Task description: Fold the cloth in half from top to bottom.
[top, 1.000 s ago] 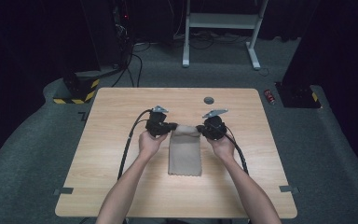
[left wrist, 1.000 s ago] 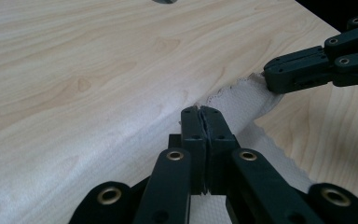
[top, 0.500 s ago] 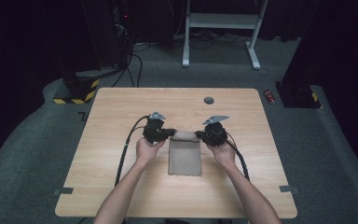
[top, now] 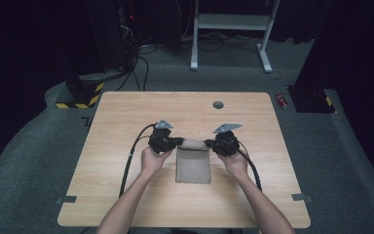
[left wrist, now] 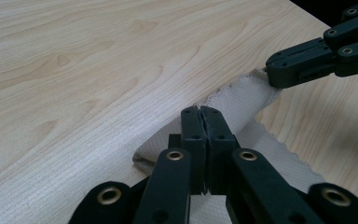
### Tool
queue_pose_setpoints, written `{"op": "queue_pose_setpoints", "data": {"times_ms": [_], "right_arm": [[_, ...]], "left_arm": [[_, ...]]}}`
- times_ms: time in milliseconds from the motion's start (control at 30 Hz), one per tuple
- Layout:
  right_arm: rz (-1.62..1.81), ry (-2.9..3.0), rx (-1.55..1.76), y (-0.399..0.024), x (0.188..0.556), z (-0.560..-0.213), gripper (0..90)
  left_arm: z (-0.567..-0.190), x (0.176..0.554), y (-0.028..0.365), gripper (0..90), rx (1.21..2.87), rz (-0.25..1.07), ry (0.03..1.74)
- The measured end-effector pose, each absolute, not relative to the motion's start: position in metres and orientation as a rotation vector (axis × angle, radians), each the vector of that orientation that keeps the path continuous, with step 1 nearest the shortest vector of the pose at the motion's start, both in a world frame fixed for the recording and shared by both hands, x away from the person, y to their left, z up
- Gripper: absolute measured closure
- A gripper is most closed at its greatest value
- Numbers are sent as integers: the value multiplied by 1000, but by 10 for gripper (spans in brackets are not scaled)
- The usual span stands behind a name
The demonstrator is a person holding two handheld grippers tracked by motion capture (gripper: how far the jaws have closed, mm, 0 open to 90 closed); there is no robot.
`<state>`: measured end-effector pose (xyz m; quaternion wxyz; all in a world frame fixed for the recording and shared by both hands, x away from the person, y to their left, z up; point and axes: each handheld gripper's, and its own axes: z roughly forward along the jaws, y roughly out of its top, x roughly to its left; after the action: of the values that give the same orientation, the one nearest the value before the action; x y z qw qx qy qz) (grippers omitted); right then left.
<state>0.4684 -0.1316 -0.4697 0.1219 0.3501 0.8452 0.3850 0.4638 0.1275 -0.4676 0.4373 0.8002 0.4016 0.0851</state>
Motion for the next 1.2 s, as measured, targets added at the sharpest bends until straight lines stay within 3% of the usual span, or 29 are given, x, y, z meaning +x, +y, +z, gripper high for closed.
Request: {"op": "queue_pose_setpoints", "data": {"times_ms": [1200], "right_arm": [[1220, 2466, 1008, -146, 443, -471, 888]], "left_arm": [[-467, 435, 130, 886, 1938, 153, 970]]}}
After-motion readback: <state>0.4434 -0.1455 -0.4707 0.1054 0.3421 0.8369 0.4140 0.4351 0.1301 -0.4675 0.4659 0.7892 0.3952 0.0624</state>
